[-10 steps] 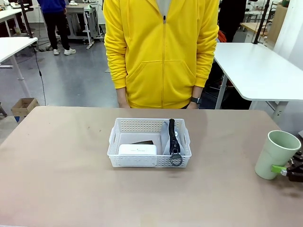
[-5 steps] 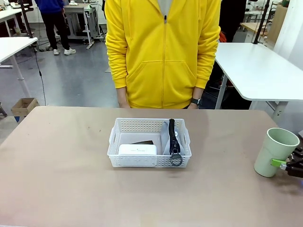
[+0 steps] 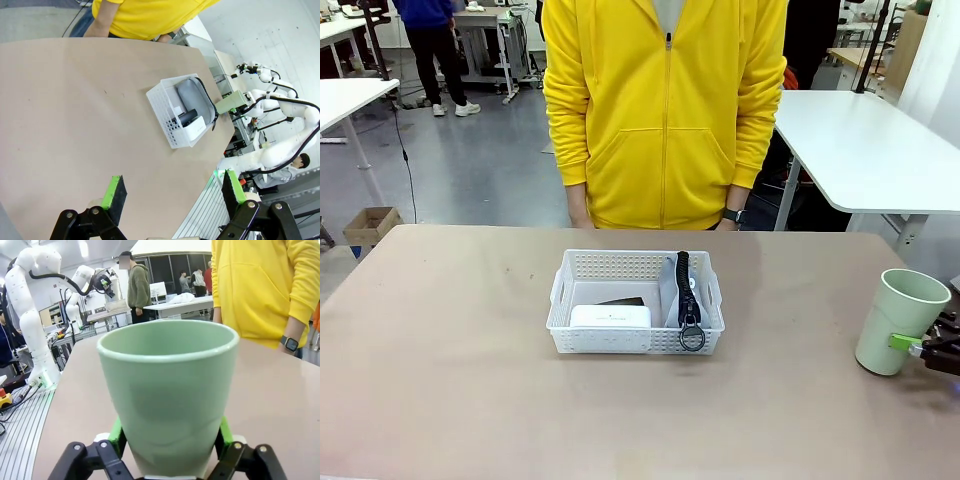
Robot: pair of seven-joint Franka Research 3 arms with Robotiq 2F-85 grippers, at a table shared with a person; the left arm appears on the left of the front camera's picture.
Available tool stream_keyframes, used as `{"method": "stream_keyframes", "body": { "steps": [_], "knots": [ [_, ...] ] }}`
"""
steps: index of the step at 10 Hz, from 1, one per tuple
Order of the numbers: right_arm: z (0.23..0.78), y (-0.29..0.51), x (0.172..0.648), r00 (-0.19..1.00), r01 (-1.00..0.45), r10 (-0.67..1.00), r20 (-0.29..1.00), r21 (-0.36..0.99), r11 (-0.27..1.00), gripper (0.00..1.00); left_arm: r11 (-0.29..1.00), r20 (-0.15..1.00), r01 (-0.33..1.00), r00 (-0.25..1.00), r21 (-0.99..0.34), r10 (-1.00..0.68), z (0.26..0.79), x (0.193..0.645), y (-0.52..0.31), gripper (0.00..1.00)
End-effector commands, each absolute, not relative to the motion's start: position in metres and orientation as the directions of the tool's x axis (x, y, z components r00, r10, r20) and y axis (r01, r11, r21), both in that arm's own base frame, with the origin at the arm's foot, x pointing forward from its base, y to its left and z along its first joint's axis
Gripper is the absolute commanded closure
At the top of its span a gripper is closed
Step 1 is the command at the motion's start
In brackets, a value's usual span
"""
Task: Efficiently arrange items inside the basket to fit them all.
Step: Pick up the Reusable plastic cup and place it inside the Organizing basket.
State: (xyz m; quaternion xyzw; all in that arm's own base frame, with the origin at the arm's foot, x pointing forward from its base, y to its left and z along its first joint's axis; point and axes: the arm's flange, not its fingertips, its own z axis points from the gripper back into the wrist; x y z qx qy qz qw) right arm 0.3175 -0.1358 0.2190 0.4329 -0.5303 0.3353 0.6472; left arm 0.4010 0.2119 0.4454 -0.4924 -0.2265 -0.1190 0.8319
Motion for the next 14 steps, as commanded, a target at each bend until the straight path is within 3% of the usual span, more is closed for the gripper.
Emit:
{"method": "stream_keyframes", "body": {
  "steps": [1,2,3,4,5,6,8,9,10,14],
  "knots": [
    [0.267,-0.074,0.24,0.243,-0.885,-0.008,0.97,0.225,0.408,1.0,0.487,0.49,0.422,0.871,-0.765,0.016,0.448,0.398,0.212,0.0],
    [0.293,-0.079,0.238,0.291,-0.86,0.04,0.956,0.243,0.448,0.75,0.487,0.49,0.422,0.871,-0.765,0.016,0.448,0.398,0.212,0.0],
    [0.334,-0.086,0.233,0.329,-0.835,0.1,0.939,0.24,0.495,0.75,0.487,0.49,0.422,0.871,-0.765,0.016,0.448,0.398,0.212,0.0],
    [0.376,-0.096,0.227,0.401,-0.817,0.128,0.907,0.291,0.498,1.0,0.487,0.49,0.422,0.871,-0.765,0.016,0.448,0.398,0.212,0.0],
    [0.405,-0.103,0.219,0.455,-0.797,0.181,0.872,0.307,0.52,0.75,0.487,0.49,0.422,0.871,-0.765,0.016,0.448,0.398,0.212,0.0],
    [0.421,-0.11,0.211,0.493,-0.789,0.199,0.847,0.338,0.514,1.0,0.487,0.49,0.422,0.871,-0.765,0.016,0.448,0.398,0.212,0.0],
    [0.434,-0.133,0.2,0.517,-0.728,0.115,0.848,0.365,0.581,1.0,0.487,0.49,0.422,0.871,-0.765,0.016,0.448,0.398,0.212,0.0],
    [0.428,-0.145,0.202,0.535,-0.696,0.053,0.843,0.404,0.594,0.74,0.487,0.49,0.422,0.871,-0.765,0.016,0.448,0.398,0.212,0.0],
    [0.446,-0.183,0.25,0.502,-0.754,0.173,0.847,0.33,0.568,0.2,0.487,0.49,0.422,0.871,-0.765,0.016,0.448,0.398,0.212,0.0],
    [0.446,-0.183,0.25,0.502,-0.754,0.173,0.847,0.33,0.568,0.2,0.487,0.49,0.422,0.871,-0.765,0.016,0.448,0.398,0.212,0.0]
  ]
}}
